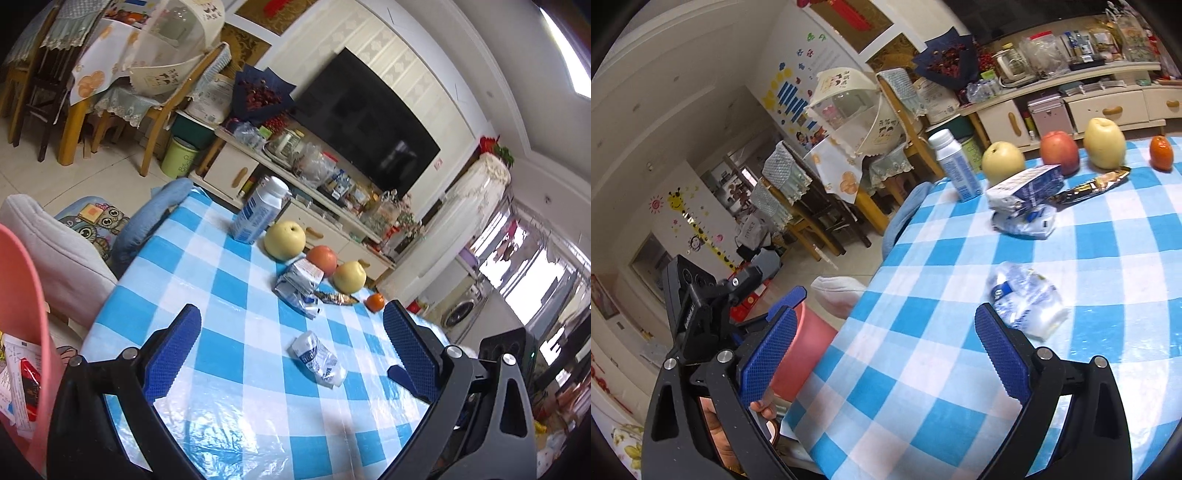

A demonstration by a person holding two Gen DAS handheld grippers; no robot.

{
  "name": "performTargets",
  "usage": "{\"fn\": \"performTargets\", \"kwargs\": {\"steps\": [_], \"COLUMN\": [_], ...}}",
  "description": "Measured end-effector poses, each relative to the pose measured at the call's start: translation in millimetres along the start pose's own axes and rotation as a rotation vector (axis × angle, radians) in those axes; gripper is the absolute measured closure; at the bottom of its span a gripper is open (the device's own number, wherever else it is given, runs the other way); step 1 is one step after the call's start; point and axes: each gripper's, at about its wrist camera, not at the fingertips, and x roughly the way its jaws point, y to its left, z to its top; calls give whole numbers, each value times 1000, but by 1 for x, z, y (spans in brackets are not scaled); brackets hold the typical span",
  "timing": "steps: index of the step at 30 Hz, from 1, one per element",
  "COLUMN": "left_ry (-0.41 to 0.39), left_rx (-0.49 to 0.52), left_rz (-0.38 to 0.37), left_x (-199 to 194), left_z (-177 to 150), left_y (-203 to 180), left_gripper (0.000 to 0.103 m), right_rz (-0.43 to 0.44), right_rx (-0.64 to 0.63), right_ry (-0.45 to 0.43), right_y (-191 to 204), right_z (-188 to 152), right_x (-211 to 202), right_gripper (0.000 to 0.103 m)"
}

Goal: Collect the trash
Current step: 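Move both open tools back over the table, then reach the left tool toward the white biscuit box and coffee-mix stick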

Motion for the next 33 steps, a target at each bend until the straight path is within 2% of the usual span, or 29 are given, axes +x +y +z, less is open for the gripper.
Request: {"fn": "performTargets", "kwargs": {"steps": [15, 19, 21, 28, 33], "left_ry": [134, 161, 191, 235, 315], "left_rx": [155, 238, 302, 443, 557], "left_rz": [51, 100, 149, 206, 256], "left_x": [55, 75, 89, 138, 206], "left_z": [-24, -34, -38, -29, -9], "left_y": [-37, -50, -60, -94, -129], "left_gripper": [4, 4, 4, 4, 4], "right_rz": [-117, -152, -175, -230, -229], "right_rx": [57, 65, 65, 94, 131], "right_ry": [-33, -37, -48, -64, -61], "right_y": [-59, -72, -79, -108, -128], "right_z": [11, 15, 18, 27, 30], "right_x": [-38, -44, -48, -62, -69], "right_gripper": [7, 7, 7, 7, 7]}}
